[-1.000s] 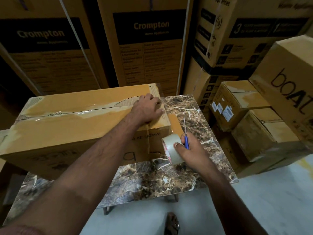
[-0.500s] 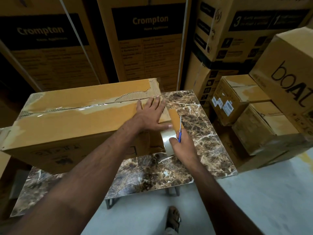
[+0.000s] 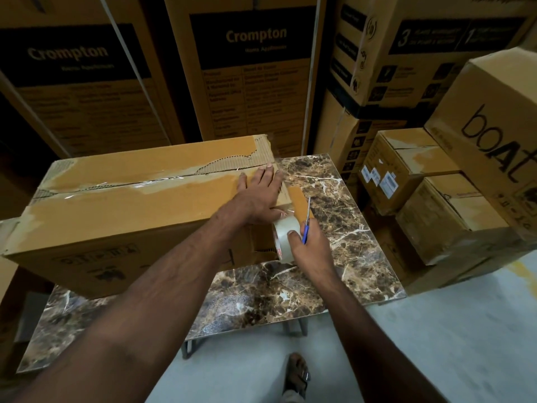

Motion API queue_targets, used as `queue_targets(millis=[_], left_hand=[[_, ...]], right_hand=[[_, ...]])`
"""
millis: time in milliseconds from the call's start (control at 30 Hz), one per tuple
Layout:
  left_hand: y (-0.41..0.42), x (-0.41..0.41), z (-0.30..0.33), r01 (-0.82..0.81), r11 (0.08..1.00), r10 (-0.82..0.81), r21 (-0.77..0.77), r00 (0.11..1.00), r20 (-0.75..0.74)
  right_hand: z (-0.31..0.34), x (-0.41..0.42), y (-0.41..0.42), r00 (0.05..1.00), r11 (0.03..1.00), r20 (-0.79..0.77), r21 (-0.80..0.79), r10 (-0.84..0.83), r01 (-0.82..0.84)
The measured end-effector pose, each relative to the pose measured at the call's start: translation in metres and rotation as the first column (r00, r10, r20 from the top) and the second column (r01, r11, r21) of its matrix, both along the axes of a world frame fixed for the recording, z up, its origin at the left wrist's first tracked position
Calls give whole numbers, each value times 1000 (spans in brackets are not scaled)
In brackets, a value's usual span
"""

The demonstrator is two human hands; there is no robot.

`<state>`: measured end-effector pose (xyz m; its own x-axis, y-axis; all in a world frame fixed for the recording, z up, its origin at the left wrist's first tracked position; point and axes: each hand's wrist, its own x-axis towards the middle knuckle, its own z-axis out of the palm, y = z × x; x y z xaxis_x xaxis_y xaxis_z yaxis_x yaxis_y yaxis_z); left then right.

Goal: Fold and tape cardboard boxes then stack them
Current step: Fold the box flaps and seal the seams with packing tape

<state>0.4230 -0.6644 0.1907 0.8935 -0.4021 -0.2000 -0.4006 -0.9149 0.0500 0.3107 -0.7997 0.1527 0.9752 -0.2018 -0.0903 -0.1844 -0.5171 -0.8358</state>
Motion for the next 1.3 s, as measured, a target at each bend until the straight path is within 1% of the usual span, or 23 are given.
queue_targets(millis=[67, 100, 133, 267, 400, 467, 567, 667, 767, 800, 867, 933, 1000, 1033, 1100, 1167, 1233, 1267, 1300], left_hand=[[0, -8, -11, 30, 999, -33, 22, 987, 158], [2, -10, -16, 37, 999, -42, 30, 975, 218], [4, -11, -18, 37, 999, -42, 24, 970, 241], [10, -9, -17, 55, 997, -63, 45, 978, 201], [8, -11, -16, 38, 999, -43, 29, 978, 204], [8, -16, -15, 65, 998, -68, 24, 976, 206], [14, -18, -19, 117, 993, -121, 31, 970, 209], [23, -14, -15, 162, 986, -165, 33, 963, 213], [24, -19, -17, 155, 987, -161, 47, 957, 240], [21, -26, -19, 142, 990, -141, 18, 950, 279], [15, -42, -20, 89, 986, -32, -143, 932, 362], [9, -57, -16, 33, 945, 114, -325, 898, 425], [0, -71, -12, 17, 878, 246, -479, 842, 481], [-7, -79, -11, 0, 832, 308, -555, 831, 463], [-20, -94, -12, -83, 751, 417, -656, 829, 372], [-25, -108, -16, -248, 682, 532, -687, 814, 234], [-23, -119, -25, -450, 577, 617, -681, 787, 2], [-21, -124, -29, -542, 503, 623, -673, 767, -153], [-21, -129, -32, -610, 428, 591, -667, 747, -305]], right_hand=[[1, 3, -1, 1000, 1000, 1, -1, 1, -1], [1, 5, -1, 1000, 1000, -8, -4, 4, -4], [0, 5, 0, 1000, 1000, -17, -7, 12, -12], [-3, 2, 3, 999, 1000, -28, 0, 17, -17], [-5, 5, 8, 1000, 999, -17, 38, -3, 3], [-5, 2, 8, 999, 999, -32, 44, -8, 9], [-9, 1, 5, 997, 999, -81, 53, 15, -11], [-4, -1, 3, 995, 997, -80, 44, 64, -60], [-4, -8, -2, 995, 991, -52, 106, 82, -76], [-3, -12, -6, 998, 989, -19, 132, 65, -62], [4, -16, -16, 999, 986, 41, 165, 23, -30], [12, -14, -25, 1000, 980, 20, 200, 17, -21], [16, -9, -32, 999, 958, -22, 286, 25, -18], [15, -7, -35, 999, 960, -34, 278, 28, -17], [13, -6, -40, 998, 985, -15, 166, 54, -50], [17, -7, -42, 991, 991, 42, 48, 126, -128], [19, -9, -42, 972, 982, 141, -60, 186, -179], [20, -12, -42, 964, 978, 175, -88, 201, -188], [18, -13, -42, 959, 976, 191, -104, 210, -193]])
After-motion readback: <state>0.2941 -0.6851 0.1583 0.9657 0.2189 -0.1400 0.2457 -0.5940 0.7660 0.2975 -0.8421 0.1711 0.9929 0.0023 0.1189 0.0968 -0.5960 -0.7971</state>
